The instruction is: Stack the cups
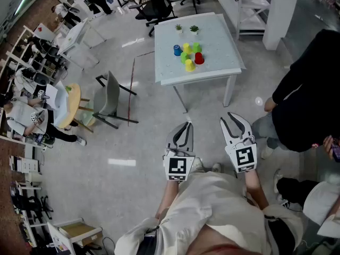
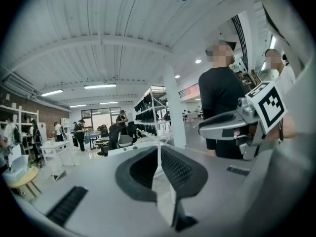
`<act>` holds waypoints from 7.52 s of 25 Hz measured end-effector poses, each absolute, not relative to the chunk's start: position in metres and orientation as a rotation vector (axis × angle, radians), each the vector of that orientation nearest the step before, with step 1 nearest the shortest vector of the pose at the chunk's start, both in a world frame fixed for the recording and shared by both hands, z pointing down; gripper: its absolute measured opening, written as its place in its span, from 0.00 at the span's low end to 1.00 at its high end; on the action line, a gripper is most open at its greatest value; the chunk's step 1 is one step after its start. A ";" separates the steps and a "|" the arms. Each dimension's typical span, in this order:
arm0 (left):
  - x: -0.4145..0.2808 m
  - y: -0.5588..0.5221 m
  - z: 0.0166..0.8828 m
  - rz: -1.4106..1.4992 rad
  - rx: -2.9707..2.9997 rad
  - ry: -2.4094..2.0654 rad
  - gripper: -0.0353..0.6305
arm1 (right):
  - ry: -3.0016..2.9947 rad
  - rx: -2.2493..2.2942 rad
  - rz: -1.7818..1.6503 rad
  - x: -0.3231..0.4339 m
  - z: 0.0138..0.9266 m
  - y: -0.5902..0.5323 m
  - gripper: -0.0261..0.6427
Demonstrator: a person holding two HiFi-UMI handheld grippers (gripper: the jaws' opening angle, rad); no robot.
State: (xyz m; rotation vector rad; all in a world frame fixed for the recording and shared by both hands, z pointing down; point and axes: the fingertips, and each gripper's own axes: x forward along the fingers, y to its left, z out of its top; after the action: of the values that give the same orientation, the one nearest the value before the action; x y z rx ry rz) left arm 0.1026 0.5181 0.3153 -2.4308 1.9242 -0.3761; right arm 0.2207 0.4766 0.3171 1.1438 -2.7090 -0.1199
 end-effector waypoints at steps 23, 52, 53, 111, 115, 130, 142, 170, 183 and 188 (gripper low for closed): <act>0.117 0.508 0.333 -0.376 -2.411 1.963 0.10 | -2.735 1.130 0.006 0.234 0.345 0.465 0.21; 0.008 0.340 0.354 -0.351 -2.549 1.804 0.09 | -2.597 1.241 -0.003 0.125 0.363 0.308 0.20; 0.004 0.335 0.354 -0.347 -2.554 1.797 0.09 | -2.592 1.246 -0.005 0.121 0.363 0.304 0.20; -0.030 0.063 0.440 -0.588 -2.642 1.973 0.09 | -2.519 0.918 0.196 0.078 0.463 0.012 0.20; -0.027 0.050 0.454 -0.650 -2.636 1.996 0.09 | -2.512 0.861 0.224 0.079 0.482 -0.004 0.20; -0.010 0.008 0.506 -0.854 -2.653 2.018 0.09 | -2.456 0.639 0.269 0.083 0.558 -0.031 0.21; -0.005 -0.011 0.531 -0.956 -2.730 1.919 0.09 | -2.402 0.575 0.262 0.069 0.584 -0.037 0.28; -0.009 -0.025 0.571 -1.031 -2.956 1.596 0.09 | -2.253 0.593 0.293 0.041 0.629 -0.031 0.37; -0.012 -0.022 0.570 -1.026 -2.971 1.577 0.09 | -2.227 0.586 0.296 0.030 0.642 -0.032 0.37; -0.010 -0.024 0.569 -1.019 -2.972 1.569 0.09 | -2.227 0.588 0.291 0.030 0.641 -0.034 0.36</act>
State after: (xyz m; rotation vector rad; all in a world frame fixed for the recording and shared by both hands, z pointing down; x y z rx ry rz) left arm -0.0100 -0.0241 0.5689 -2.9725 1.5693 -1.0192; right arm 0.0304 -0.0342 0.6412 0.5883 -2.2273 0.2913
